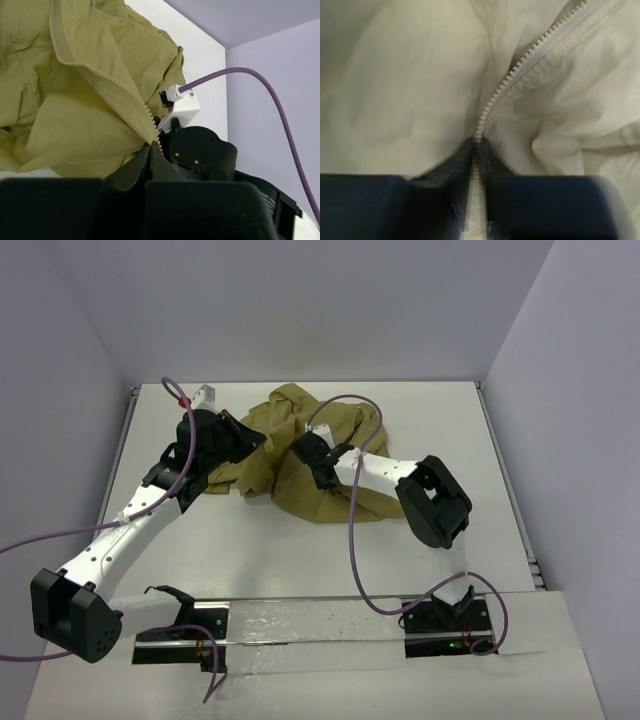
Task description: Zip up the jacket
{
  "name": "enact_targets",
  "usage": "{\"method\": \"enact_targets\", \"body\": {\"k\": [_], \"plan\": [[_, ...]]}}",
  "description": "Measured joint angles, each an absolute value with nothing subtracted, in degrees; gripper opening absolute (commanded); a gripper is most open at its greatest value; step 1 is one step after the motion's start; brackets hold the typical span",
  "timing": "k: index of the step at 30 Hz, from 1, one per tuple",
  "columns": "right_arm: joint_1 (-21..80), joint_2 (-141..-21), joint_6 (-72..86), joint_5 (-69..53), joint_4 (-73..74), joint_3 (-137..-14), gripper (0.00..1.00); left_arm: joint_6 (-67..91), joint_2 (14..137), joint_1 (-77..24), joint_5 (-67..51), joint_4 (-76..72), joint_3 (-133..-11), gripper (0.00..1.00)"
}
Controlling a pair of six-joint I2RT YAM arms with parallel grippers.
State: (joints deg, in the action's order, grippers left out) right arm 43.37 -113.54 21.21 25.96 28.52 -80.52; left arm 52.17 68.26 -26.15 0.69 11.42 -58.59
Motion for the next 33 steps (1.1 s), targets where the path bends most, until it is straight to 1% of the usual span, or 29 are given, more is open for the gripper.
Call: {"method": "enact_targets", "body": {"k": [3, 6, 15, 18, 20, 22, 25, 26, 27, 28, 30, 33], "plan": [[43.2, -113.7, 21.0, 26.4, 29.1, -80.5, 0.00, 52.1, 68.2, -26.2, 0.8, 11.4, -58.6, 0.00], [43.4, -110.3, 20.5, 28.1, 29.7, -79.8, 0.00, 52.1, 68.2, -26.2, 0.8, 11.4, -58.6, 0.00], [43.6, -81.1, 20.1, 30.6, 30.8, -73.3, 0.00, 52.1, 68.2, -26.2, 1.0, 11.4, -58.6, 0.00], [43.6, -77.5, 20.1, 30.3, 31.2, -72.7, 0.00, 52.1, 68.2, -26.2, 1.0, 11.4, -58.6, 0.00], [43.6, -78.9, 20.1, 29.9, 31.2, -72.9, 0.00, 52.0, 68.2, -26.2, 1.0, 11.4, -58.6, 0.00], [43.6, -83.9, 19.9, 28.9, 31.2, -74.7, 0.09, 52.0, 68.3, -26.2, 1.0, 11.4, -58.6, 0.00], [43.3, -93.0, 19.0, 27.1, 32.0, -80.4, 0.40, 51.9, 68.3, -26.2, 1.0, 11.5, -58.6, 0.00], [43.2, -98.7, 18.7, 26.3, 33.4, -84.0, 0.47, 51.9, 68.5, -26.2, 1.0, 11.4, -58.6, 0.00], [43.1, -103.6, 18.4, 26.0, 35.2, -88.5, 0.57, 51.8, 68.6, -26.2, 1.0, 11.4, -58.6, 0.00], [43.1, -108.3, 18.0, 25.7, 36.0, -93.4, 0.62, 51.8, 68.9, -26.2, 1.0, 11.4, -58.7, 0.00], [43.1, -114.7, 17.6, 24.5, 35.8, -99.5, 0.65, 51.4, 69.8, -26.2, 1.0, 11.4, -58.8, 0.00], [42.9, -114.9, 17.5, 23.6, 37.7, -99.0, 0.65, 50.6, 71.6, -26.2, 1.0, 11.6, -59.7, 0.00]]}}
